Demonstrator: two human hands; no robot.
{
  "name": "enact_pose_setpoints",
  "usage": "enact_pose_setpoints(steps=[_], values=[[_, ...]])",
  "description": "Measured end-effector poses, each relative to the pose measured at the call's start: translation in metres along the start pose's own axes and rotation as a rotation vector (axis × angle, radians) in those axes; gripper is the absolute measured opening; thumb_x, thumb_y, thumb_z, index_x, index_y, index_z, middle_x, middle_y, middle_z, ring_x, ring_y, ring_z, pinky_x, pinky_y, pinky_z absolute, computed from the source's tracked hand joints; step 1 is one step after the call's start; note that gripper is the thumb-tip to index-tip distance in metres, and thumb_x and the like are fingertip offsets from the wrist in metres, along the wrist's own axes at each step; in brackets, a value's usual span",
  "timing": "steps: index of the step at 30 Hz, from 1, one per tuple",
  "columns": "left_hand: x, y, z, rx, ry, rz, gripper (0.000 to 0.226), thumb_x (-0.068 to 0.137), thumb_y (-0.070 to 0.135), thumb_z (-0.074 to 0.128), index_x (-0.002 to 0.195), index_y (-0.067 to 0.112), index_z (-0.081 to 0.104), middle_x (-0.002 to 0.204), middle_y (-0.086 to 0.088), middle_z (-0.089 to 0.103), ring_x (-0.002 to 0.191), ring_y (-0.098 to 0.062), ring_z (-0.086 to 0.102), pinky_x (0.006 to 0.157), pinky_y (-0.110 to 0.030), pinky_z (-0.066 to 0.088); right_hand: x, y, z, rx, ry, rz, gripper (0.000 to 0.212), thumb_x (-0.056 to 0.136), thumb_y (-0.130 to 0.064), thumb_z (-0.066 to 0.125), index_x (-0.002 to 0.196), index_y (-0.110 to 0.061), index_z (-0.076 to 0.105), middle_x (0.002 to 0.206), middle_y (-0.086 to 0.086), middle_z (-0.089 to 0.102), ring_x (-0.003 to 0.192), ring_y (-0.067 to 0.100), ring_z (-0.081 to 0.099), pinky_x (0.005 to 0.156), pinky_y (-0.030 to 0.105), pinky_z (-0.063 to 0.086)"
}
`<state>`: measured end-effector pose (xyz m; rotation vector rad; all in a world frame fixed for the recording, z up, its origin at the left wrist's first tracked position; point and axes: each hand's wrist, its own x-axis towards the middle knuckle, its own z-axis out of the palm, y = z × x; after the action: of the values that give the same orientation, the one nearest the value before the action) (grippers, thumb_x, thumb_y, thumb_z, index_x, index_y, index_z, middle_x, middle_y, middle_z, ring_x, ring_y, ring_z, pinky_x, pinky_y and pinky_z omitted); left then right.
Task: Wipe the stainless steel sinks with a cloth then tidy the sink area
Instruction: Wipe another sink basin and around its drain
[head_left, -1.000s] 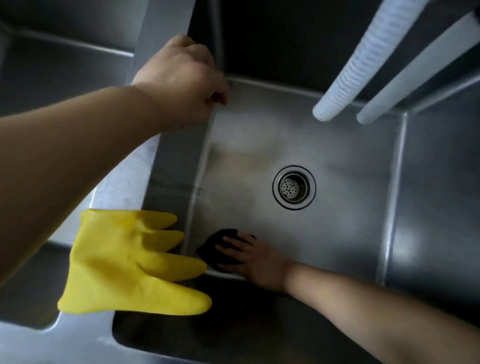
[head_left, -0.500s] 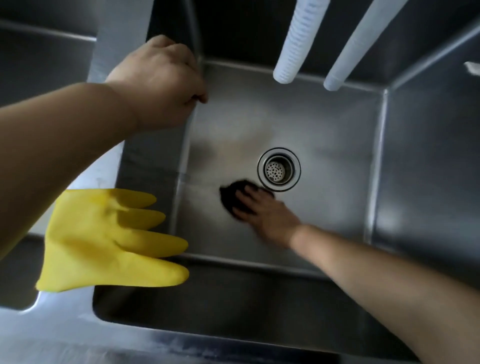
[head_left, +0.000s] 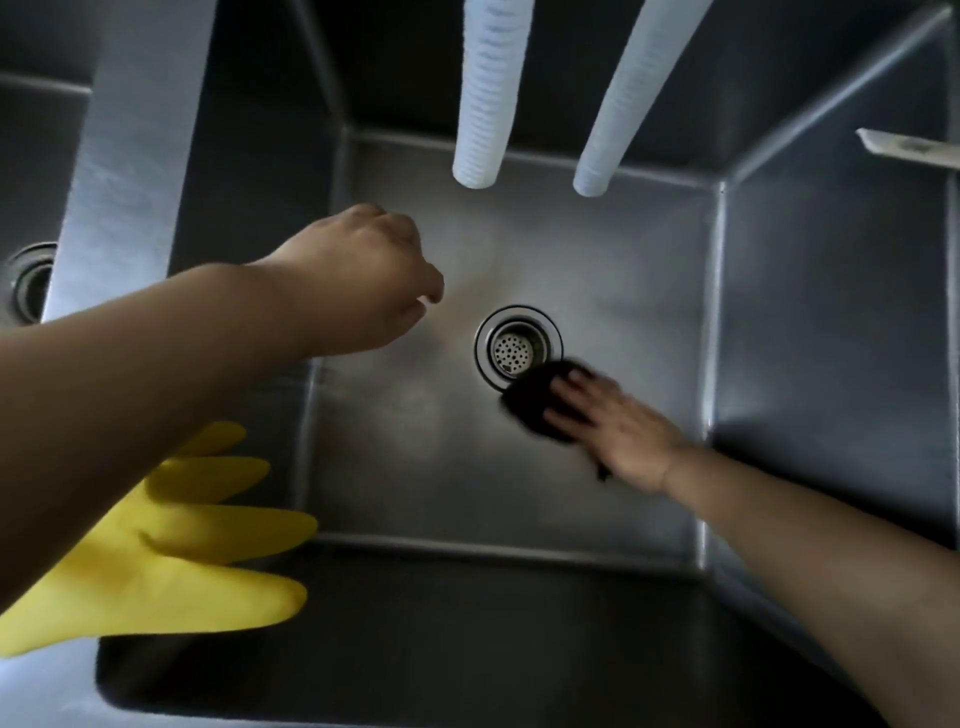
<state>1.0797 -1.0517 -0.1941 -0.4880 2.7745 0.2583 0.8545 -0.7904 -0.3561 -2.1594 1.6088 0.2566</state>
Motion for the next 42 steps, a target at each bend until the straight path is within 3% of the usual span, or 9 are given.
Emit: enact_pose_setpoints(steps=[3, 6, 14, 20, 28, 32, 37, 39, 42], values=[[0.011, 0.009, 0.009, -0.009, -0.080, -0.015, 0.035, 0.091, 0.031, 0.047, 0.124, 0.037, 0.056, 0.121, -0.003, 0.054, 0.112, -0.027, 0.050, 0.093, -0.043, 0.047, 0.023, 0.047, -0.019, 0.036, 0.129, 0.355, 0.068, 0.086, -0.007, 0.060, 0.146, -0.015, 0.028, 0.152, 0.025, 0.017, 0.140, 0.045, 0.013, 0.114, 0.046, 0.010], [0.025, 0.020, 0.020, -0.025, -0.178, -0.043, 0.037, 0.092, 0.031, 0.045, 0.127, 0.039, 0.052, 0.123, -0.004, 0.051, 0.114, -0.028, 0.048, 0.093, -0.043, 0.047, 0.059, 0.082, -0.037, 0.111, 0.122, 0.584, 0.064, 0.097, -0.021, 0.040, 0.151, -0.026, 0.007, 0.157, 0.013, -0.010, 0.144, 0.033, -0.011, 0.114, 0.035, -0.006], [0.055, 0.053, 0.057, 0.056, -0.254, 0.095, 0.039, 0.091, 0.022, 0.040, 0.128, 0.028, 0.051, 0.127, 0.005, 0.053, 0.118, -0.020, 0.045, 0.098, -0.033, 0.040, 0.098, 0.120, -0.064, 0.094, 0.107, 0.546, 0.058, 0.099, -0.032, 0.032, 0.149, -0.035, 0.003, 0.158, 0.003, -0.014, 0.143, 0.023, -0.017, 0.114, 0.033, -0.010], [0.075, 0.069, 0.067, 0.047, -0.285, 0.096, 0.037, 0.092, 0.022, 0.040, 0.127, 0.026, 0.051, 0.130, 0.005, 0.051, 0.121, -0.019, 0.043, 0.099, -0.036, 0.040, 0.093, 0.161, -0.080, 0.063, 0.132, 0.757, 0.058, 0.100, -0.032, 0.029, 0.150, -0.033, 0.000, 0.157, 0.003, -0.016, 0.144, 0.025, -0.012, 0.117, 0.036, -0.004], [0.070, 0.067, 0.053, -0.044, -0.262, 0.027, 0.037, 0.095, 0.026, 0.041, 0.130, 0.033, 0.050, 0.130, 0.005, 0.053, 0.121, -0.019, 0.045, 0.100, -0.037, 0.042, 0.035, 0.116, -0.047, 0.028, 0.067, 0.923, 0.078, 0.089, -0.016, 0.049, 0.151, -0.019, 0.002, 0.157, 0.013, -0.010, 0.144, 0.032, -0.008, 0.118, 0.035, 0.001], [0.054, 0.063, 0.033, -0.141, -0.251, -0.040, 0.039, 0.093, 0.030, 0.044, 0.130, 0.040, 0.049, 0.127, 0.000, 0.054, 0.119, -0.024, 0.050, 0.098, -0.040, 0.045, 0.003, 0.071, -0.035, -0.027, -0.038, 0.910, 0.064, 0.094, -0.007, 0.029, 0.150, -0.012, -0.001, 0.156, 0.022, -0.005, 0.143, 0.038, -0.002, 0.118, 0.039, 0.002], [0.018, 0.057, 0.007, -0.211, -0.176, -0.075, 0.034, 0.091, 0.033, 0.048, 0.123, 0.042, 0.054, 0.117, -0.002, 0.056, 0.108, -0.025, 0.055, 0.092, -0.041, 0.049, -0.037, 0.004, -0.024, -0.014, -0.252, 0.842, 0.052, 0.094, 0.004, 0.010, 0.146, 0.002, 0.013, 0.144, 0.042, 0.017, 0.128, 0.050, 0.034, 0.104, 0.051, 0.030], [0.000, 0.053, -0.001, -0.224, -0.181, -0.076, 0.036, 0.090, 0.035, 0.050, 0.125, 0.043, 0.052, 0.121, 0.000, 0.055, 0.111, -0.024, 0.053, 0.094, -0.042, 0.048, -0.050, -0.019, -0.028, -0.019, -0.407, 0.750, 0.046, 0.096, -0.005, 0.017, 0.138, 0.006, 0.031, 0.138, 0.036, 0.035, 0.120, 0.043, 0.046, 0.097, 0.045, 0.038], [-0.025, 0.045, -0.011, -0.222, -0.166, -0.067, 0.038, 0.091, 0.038, 0.049, 0.128, 0.042, 0.050, 0.124, 0.002, 0.055, 0.114, -0.021, 0.051, 0.097, -0.040, 0.046, -0.066, -0.040, -0.029, 0.018, -0.308, 0.717, 0.033, 0.095, -0.019, 0.037, 0.125, -0.011, 0.048, 0.127, 0.015, 0.048, 0.115, 0.032, 0.048, 0.096, 0.035, 0.037]])
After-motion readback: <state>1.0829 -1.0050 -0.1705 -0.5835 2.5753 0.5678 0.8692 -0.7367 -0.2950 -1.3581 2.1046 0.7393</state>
